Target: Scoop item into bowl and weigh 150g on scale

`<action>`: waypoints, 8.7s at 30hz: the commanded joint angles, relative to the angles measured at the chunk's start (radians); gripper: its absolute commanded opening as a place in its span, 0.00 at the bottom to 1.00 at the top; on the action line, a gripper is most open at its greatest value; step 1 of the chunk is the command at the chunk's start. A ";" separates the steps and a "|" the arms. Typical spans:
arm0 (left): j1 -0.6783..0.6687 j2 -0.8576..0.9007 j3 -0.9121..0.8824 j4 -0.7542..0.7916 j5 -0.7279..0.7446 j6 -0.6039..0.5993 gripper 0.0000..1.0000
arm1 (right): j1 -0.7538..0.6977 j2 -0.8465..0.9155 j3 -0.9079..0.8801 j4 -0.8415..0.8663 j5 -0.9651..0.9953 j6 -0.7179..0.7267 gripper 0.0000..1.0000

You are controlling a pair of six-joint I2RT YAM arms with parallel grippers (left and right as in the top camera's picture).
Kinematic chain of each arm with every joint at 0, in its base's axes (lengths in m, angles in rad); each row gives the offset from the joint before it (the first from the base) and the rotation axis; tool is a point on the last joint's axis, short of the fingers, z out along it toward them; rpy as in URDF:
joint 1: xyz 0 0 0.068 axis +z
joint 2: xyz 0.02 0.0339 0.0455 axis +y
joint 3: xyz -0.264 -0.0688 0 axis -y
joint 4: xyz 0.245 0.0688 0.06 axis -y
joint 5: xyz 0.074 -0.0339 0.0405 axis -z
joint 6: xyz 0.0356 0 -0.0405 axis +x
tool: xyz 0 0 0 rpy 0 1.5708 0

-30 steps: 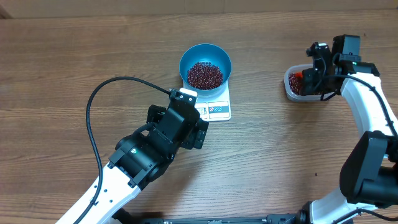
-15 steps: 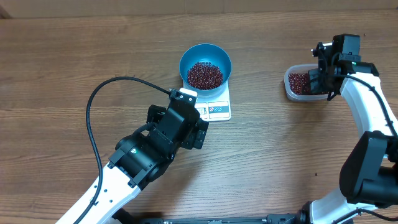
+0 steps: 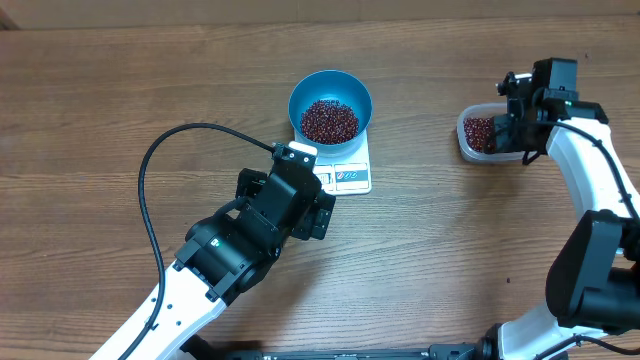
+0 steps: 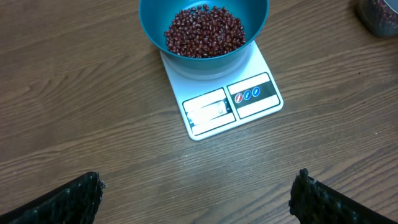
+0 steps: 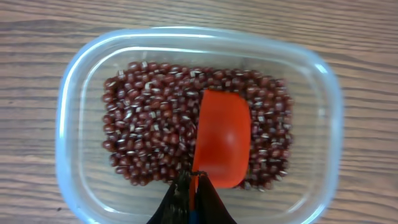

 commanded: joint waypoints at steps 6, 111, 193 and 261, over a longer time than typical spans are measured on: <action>0.010 0.003 -0.005 0.001 -0.003 0.008 0.99 | 0.003 0.017 -0.032 0.005 -0.139 0.002 0.04; 0.010 0.003 -0.005 0.001 -0.003 0.008 0.99 | -0.296 0.143 -0.033 0.040 -0.739 0.292 0.04; 0.010 0.003 -0.005 0.001 -0.003 0.008 0.99 | 0.102 0.143 -0.031 0.748 -1.307 0.820 0.04; 0.010 0.003 -0.005 0.001 -0.004 0.008 0.99 | 0.286 0.143 -0.031 0.766 -1.021 -0.167 0.04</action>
